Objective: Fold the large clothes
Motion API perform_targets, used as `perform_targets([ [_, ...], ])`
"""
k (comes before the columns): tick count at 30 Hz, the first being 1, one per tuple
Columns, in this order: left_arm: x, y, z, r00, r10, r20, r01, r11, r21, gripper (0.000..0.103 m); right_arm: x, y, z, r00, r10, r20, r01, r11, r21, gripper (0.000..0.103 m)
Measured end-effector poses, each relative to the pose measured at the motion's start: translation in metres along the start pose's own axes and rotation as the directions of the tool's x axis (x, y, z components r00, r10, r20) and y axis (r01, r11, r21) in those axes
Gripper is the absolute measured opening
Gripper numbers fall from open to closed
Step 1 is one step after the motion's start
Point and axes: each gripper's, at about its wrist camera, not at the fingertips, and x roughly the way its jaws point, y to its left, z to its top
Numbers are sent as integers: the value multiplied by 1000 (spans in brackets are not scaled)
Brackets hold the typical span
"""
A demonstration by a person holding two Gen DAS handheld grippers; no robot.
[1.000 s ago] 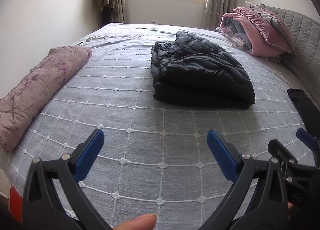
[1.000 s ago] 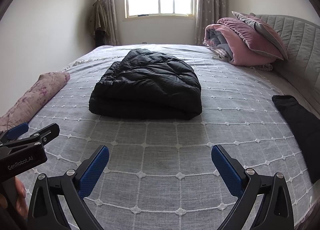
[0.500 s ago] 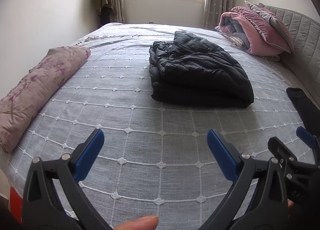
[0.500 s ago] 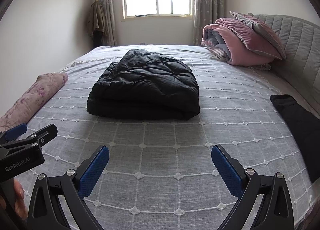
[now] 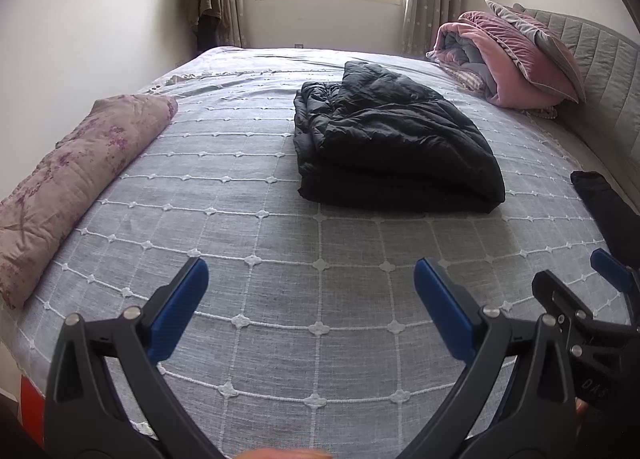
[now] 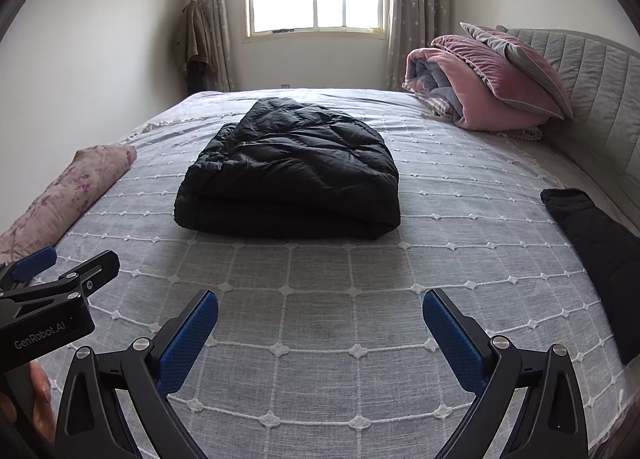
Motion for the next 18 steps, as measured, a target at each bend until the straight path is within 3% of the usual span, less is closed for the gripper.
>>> perform_targets([
  [18, -1, 1, 0, 1000, 0, 3, 0, 1000, -3, 102, 1, -1, -2, 1000, -12, -4, 12, 1000, -4, 103],
])
